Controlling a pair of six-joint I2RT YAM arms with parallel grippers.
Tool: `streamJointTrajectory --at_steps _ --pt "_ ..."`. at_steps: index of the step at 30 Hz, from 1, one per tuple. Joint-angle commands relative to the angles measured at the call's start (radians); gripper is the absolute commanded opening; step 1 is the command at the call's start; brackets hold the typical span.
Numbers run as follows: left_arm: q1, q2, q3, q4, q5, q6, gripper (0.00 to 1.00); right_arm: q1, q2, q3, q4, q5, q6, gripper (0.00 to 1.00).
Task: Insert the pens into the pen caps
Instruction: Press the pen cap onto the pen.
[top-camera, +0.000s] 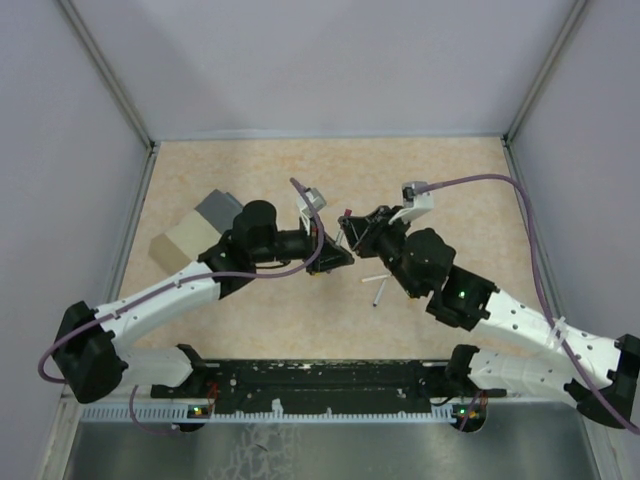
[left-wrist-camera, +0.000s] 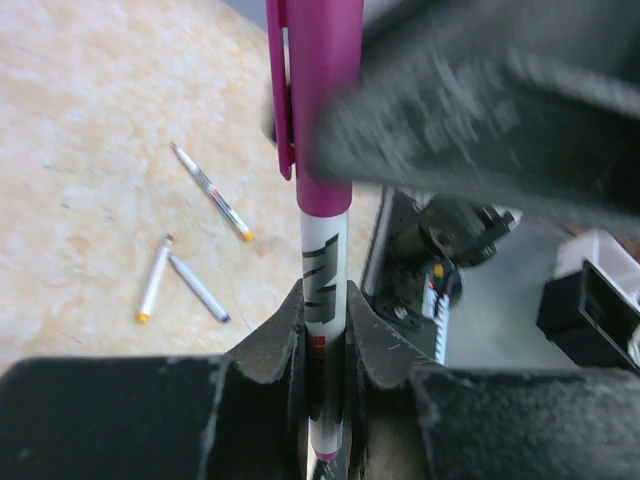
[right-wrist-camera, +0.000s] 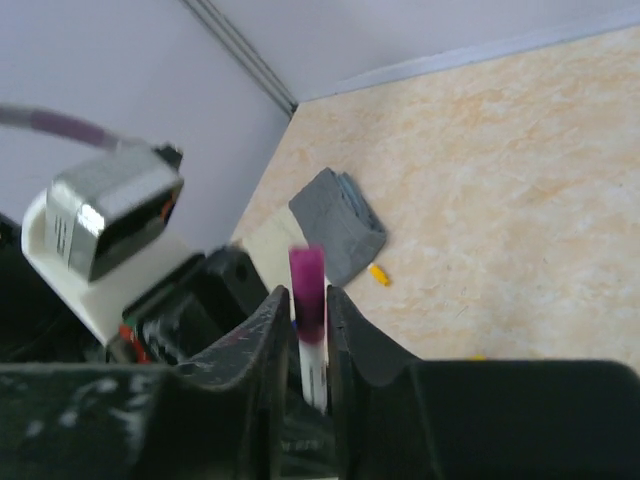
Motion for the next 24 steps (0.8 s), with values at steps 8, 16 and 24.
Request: streamJointTrajectory --at_steps 8,16,24 --pt "0.052 -0.156 -0.076 0.104 -0.167 0.018 0.00 0.018 0.003 0.073 -0.004 0.012 -0.023 0.37" --pt "0.060 -0.207 -0.068 -0.101 -0.310 0.081 0.00 0.018 0.042 0.117 -0.144 0.143 -0.156 0.43" --pt "0.067 -0.163 -0.029 -0.274 -0.382 0.134 0.00 -0.036 0.175 0.173 -0.324 0.156 -0.180 0.49"
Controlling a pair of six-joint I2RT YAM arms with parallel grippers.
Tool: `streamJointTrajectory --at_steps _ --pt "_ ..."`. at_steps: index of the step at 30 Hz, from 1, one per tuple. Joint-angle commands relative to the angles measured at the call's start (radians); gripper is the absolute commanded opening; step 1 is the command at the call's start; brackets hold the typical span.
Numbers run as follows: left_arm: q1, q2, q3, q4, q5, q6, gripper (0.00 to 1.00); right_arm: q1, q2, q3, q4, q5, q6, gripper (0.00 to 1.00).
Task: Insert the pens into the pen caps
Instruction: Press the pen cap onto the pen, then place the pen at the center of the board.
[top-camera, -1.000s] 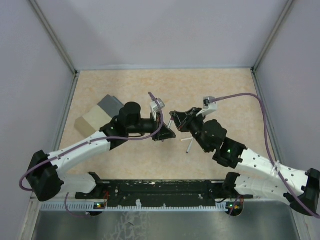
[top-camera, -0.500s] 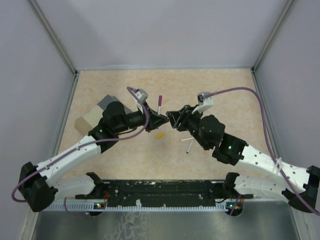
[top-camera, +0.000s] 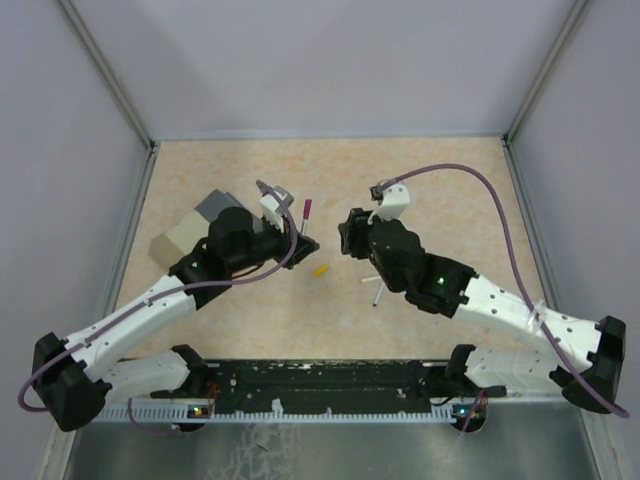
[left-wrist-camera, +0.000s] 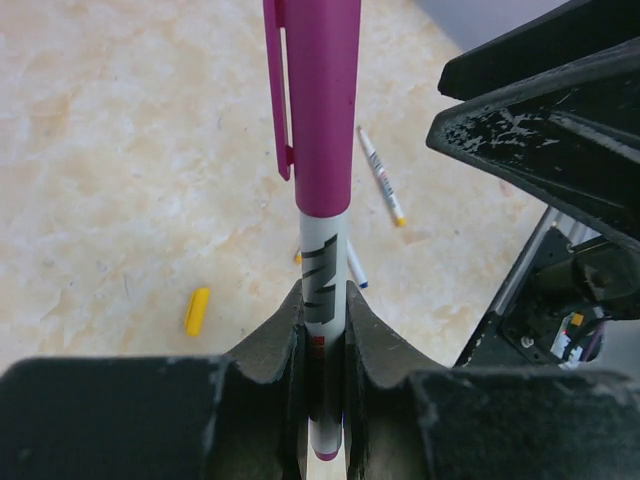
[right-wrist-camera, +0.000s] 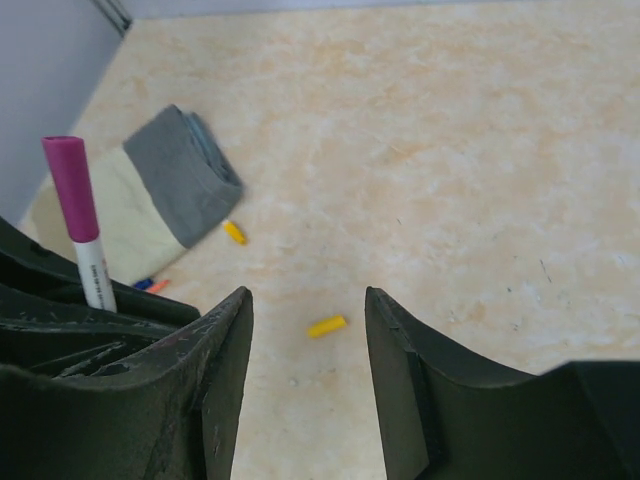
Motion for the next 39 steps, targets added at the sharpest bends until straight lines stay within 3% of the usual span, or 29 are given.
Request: streamJointTrajectory --at_steps 1,10,16,23,31,39 --pt "0.007 0.045 0.048 -0.113 -0.068 0.040 0.00 -0.072 0.060 0.051 -0.104 -0.023 -0.020 0.49" --pt "0.011 0.205 0.097 -0.130 -0.167 -0.047 0.00 -0.455 0.056 -0.095 -0.024 -0.563 0.053 0.55" --pt "0.023 0.358 0.207 -0.256 -0.248 -0.054 0.00 -0.645 0.049 -0.187 0.044 -0.797 0.093 0.59" --pt "0.102 0.594 0.394 -0.433 -0.254 -0.030 0.00 -0.649 0.051 -0.243 0.093 -0.803 0.096 0.61" --pt "0.156 0.817 0.571 -0.477 -0.245 -0.014 0.02 -0.649 0.064 -0.266 0.130 -0.803 0.121 0.61" --pt "0.184 0.934 0.650 -0.551 -0.318 -0.009 0.04 -0.649 0.084 -0.259 0.123 -0.814 0.106 0.61"
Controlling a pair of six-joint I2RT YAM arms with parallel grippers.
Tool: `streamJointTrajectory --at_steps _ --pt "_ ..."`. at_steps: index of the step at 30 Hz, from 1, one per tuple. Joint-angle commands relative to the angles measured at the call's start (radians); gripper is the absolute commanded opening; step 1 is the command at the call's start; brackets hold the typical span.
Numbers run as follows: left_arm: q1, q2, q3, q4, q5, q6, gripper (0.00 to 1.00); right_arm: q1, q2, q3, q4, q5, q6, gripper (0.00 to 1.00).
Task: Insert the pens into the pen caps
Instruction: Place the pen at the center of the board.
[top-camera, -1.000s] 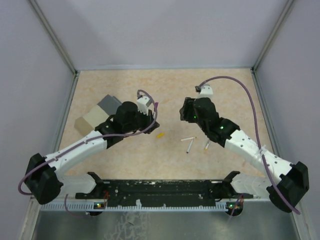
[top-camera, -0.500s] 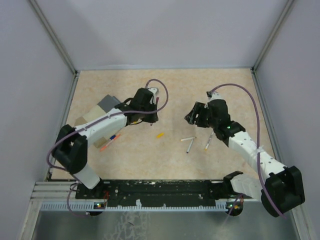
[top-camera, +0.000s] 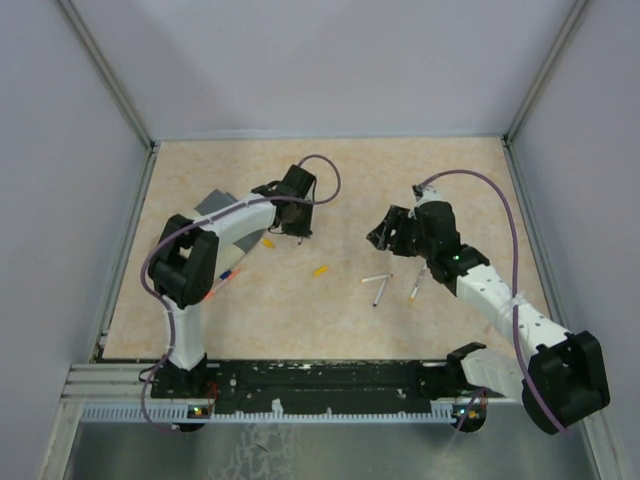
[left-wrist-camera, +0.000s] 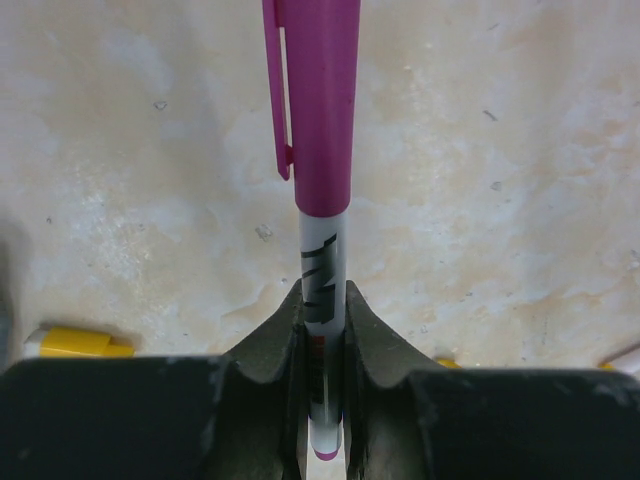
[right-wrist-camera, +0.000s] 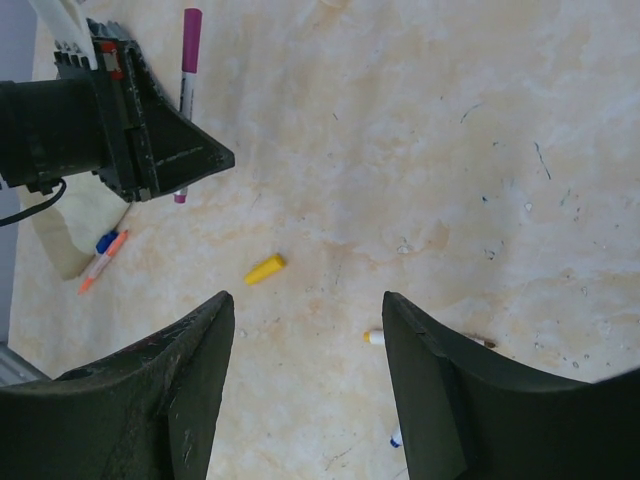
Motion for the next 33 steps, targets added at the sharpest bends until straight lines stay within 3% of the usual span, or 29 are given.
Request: streamJointTrajectory --at_steps 1,7,19,33 --pt "0.013 0.042 0.048 -0.076 -0.075 0.017 0.05 -0.002 0.012 0.017 0.042 -0.029 -0.007 0.61" --pt "0.013 0.069 0.062 -0.109 -0.137 0.026 0.07 -0.002 0.034 0.023 0.041 -0.046 -0.010 0.61" --pt "0.013 0.095 0.052 -0.128 -0.156 0.021 0.25 -0.002 0.027 0.013 0.049 -0.069 -0.001 0.61" --pt "0.013 0.019 0.016 -0.091 -0.139 0.016 0.30 -0.002 -0.018 0.026 -0.010 -0.109 -0.028 0.61"
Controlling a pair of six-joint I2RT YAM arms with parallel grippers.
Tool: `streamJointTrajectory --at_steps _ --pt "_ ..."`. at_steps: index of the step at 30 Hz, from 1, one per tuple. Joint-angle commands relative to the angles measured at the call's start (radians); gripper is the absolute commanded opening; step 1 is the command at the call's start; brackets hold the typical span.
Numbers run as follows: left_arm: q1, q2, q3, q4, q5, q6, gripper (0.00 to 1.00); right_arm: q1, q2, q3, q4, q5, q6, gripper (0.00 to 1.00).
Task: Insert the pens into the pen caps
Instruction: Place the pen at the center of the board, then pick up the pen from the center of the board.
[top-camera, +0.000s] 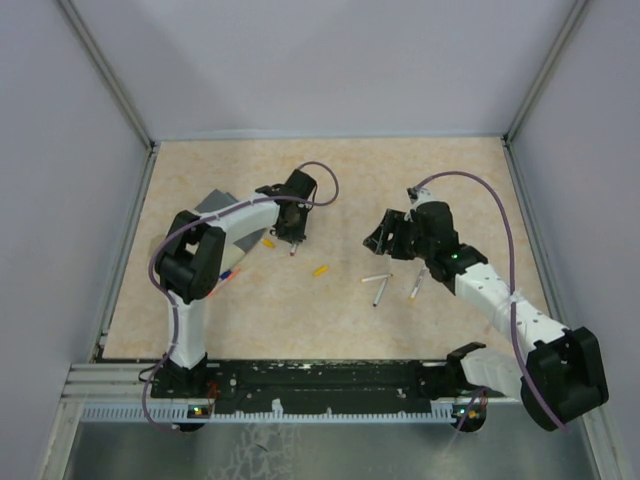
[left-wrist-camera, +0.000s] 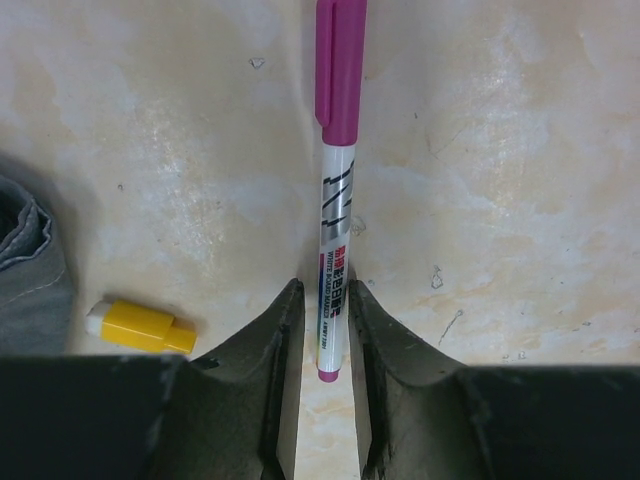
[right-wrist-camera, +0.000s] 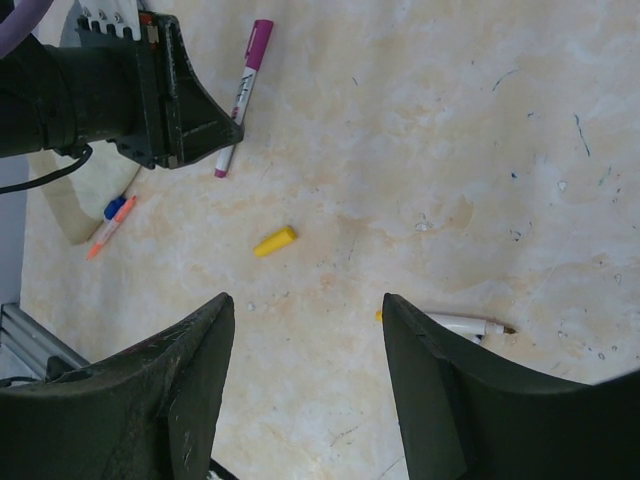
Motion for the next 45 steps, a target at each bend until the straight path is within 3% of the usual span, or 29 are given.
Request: streamJointTrajectory --at_steps 1,8,15,24,37,45 --pt "0.004 -0.072 -0.022 0.026 0.005 0.019 0.31 -0.002 -0.043 0.027 0.007 -0.039 -0.020 0.61" --pt "0.007 -0.210 -0.073 0.054 -0.021 0.057 0.32 -0.002 -0.047 0.026 -0.023 -0.029 -0.028 0.61" --pt "0.025 -0.396 -0.220 0.055 0.003 0.112 0.33 -0.002 -0.047 0.008 -0.059 0.019 -0.040 0.61" --pt "0.042 -0.635 -0.442 0.095 0.097 0.193 0.35 -0.002 0.015 0.043 -0.181 0.203 0.000 0.61" --pt "0.058 -0.668 -0.502 0.144 0.158 0.210 0.35 -0.001 0.065 0.105 -0.392 0.532 0.216 0.61" --pt "0.096 -0.640 -0.491 0.141 0.186 0.231 0.33 -0.011 0.192 0.165 -0.491 0.569 0.151 0.61"
